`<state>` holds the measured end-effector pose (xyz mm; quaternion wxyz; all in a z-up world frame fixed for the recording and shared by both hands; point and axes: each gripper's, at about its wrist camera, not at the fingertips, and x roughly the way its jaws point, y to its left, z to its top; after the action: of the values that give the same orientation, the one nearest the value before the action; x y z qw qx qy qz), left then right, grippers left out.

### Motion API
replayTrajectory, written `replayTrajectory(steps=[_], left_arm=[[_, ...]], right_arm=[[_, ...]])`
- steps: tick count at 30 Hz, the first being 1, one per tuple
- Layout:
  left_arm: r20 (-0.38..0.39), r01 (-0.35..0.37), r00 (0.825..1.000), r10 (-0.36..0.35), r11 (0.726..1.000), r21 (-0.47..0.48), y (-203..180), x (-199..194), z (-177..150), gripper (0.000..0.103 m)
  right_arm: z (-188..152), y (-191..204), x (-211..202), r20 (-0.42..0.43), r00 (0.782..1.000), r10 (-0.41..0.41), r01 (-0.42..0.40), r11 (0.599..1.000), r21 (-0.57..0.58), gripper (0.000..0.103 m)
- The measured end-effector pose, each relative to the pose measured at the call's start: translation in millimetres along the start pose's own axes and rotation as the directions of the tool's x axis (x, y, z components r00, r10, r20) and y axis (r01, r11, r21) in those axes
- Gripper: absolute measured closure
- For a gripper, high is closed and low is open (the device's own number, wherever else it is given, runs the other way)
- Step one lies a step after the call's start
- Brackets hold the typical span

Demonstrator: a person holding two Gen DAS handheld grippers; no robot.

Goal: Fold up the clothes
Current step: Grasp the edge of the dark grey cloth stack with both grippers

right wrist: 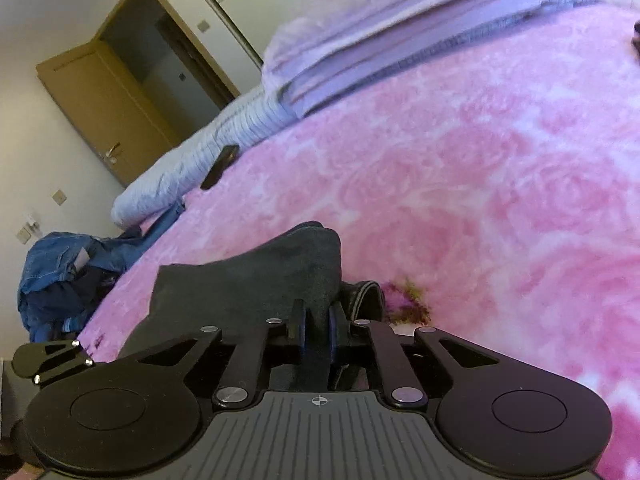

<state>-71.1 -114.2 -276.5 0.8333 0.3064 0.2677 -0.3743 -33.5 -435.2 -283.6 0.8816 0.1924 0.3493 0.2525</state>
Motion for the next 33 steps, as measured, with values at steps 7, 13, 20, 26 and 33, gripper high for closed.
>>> replayTrajectory(steps=[7, 13, 20, 26, 33], left_arm=[[0.000, -0.019, 1.000, 0.019, 1.000, -0.008, -8.3, -17.9, -13.0, 0.062], [-0.001, -0.007, 1.000, 0.007, 0.999, -0.050, -2.3, -21.3, -20.0, 0.062], [0.028, -0.025, 0.999, 0.026, 1.000, -0.003, -5.1, -48.7, -25.7, 0.062], [0.068, -0.012, 0.998, 0.001, 0.988, 0.156, -29.1, -67.0, -37.4, 0.052], [0.016, -0.066, 0.998, 0.064, 0.969, 0.238, -41.7, -54.2, -51.9, 0.053]], right_arm=[[-45.4, 34.9, -60.8, 0.100, 0.994, -0.034, 0.040, 0.997, -0.065, 0.094], [-72.3, 32.3, -52.2, 0.027, 0.999, -0.045, 0.046, 0.999, -0.021, 0.094], [-62.9, 29.6, -61.5, 0.031, 0.999, -0.042, 0.041, 0.999, 0.033, 0.094], [-78.9, 12.5, -77.9, 0.047, 0.999, -0.003, -0.005, 0.983, 0.182, 0.044], [-71.2, 13.9, -58.9, 0.020, 1.000, 0.015, -0.019, 0.972, 0.233, 0.081]])
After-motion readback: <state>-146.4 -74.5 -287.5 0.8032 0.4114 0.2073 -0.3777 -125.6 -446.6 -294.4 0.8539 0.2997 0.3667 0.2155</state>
